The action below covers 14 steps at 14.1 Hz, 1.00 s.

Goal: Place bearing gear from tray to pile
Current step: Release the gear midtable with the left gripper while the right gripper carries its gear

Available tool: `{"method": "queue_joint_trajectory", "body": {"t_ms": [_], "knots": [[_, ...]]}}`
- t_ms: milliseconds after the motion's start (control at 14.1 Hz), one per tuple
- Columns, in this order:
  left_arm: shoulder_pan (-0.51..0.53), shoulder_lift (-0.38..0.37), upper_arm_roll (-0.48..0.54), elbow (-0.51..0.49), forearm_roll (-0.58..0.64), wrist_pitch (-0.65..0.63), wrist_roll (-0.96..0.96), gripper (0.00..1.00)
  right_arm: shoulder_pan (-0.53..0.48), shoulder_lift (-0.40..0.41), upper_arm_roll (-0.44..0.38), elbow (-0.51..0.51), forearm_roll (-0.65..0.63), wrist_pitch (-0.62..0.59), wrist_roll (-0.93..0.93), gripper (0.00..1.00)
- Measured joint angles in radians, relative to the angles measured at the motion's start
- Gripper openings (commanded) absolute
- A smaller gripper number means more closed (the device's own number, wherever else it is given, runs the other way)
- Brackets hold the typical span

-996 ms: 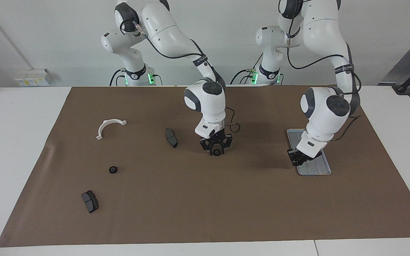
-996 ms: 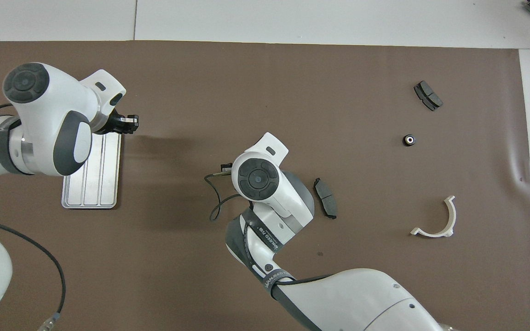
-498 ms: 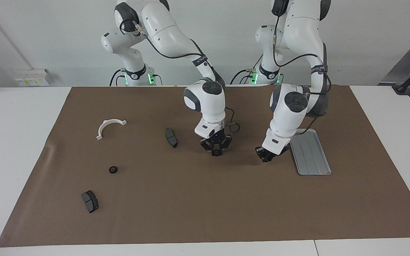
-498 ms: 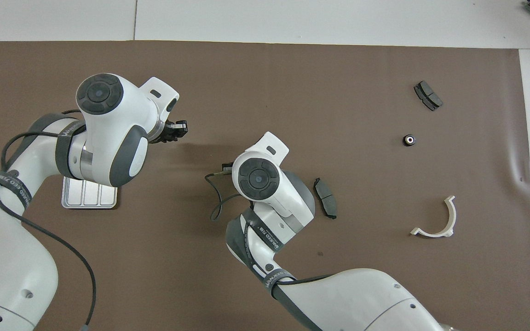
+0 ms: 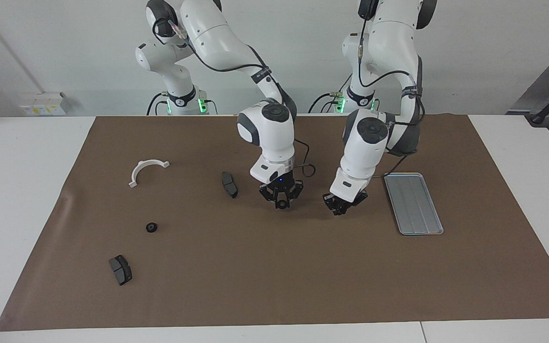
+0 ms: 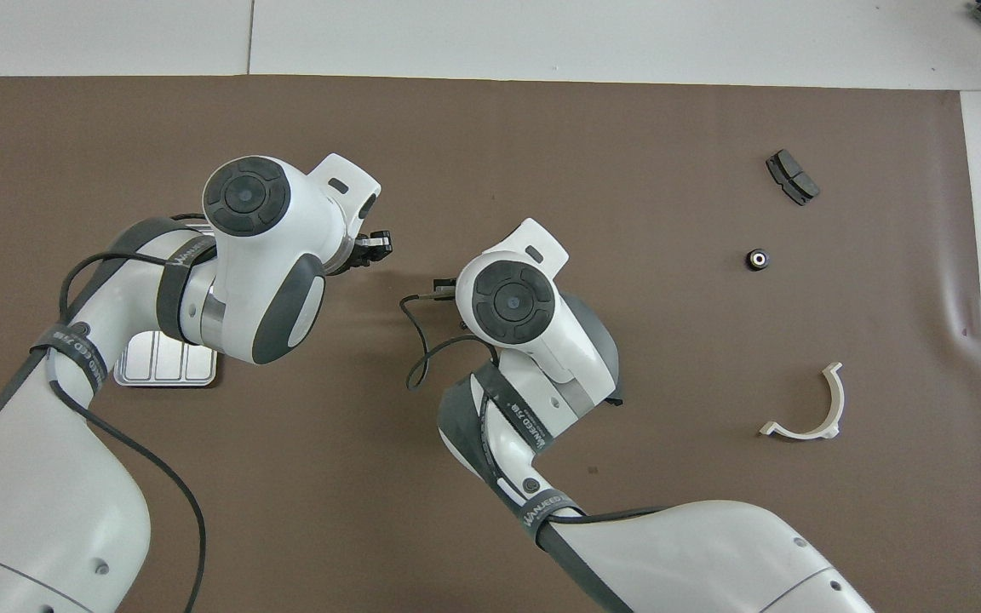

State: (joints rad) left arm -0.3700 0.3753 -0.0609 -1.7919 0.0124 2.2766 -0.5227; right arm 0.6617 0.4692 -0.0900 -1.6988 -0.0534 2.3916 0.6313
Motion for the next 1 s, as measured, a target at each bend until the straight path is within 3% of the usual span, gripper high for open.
{"method": "queue_joint_trajectory", "body": {"t_ms": [498,711,996], "knots": [[-0.102,0.0,-0.003,-0.015,0.0,0.007,-0.064,0.25,-0.167,-0.159,-0.003,-0.066,0.0,-0.135,-0.147,0.0],[-0.15,0.0,-0.003,-0.017,0.0,0.009,-0.098,0.27,-0.238,-0.188,-0.003,-0.101,0.0,-0.187,-0.254,0.0],[-0.175,0.0,-0.003,-0.017,0.0,0.01,-0.104,0.47,-0.341,-0.2,-0.003,-0.175,0.0,-0.192,-0.423,0.0]]}}
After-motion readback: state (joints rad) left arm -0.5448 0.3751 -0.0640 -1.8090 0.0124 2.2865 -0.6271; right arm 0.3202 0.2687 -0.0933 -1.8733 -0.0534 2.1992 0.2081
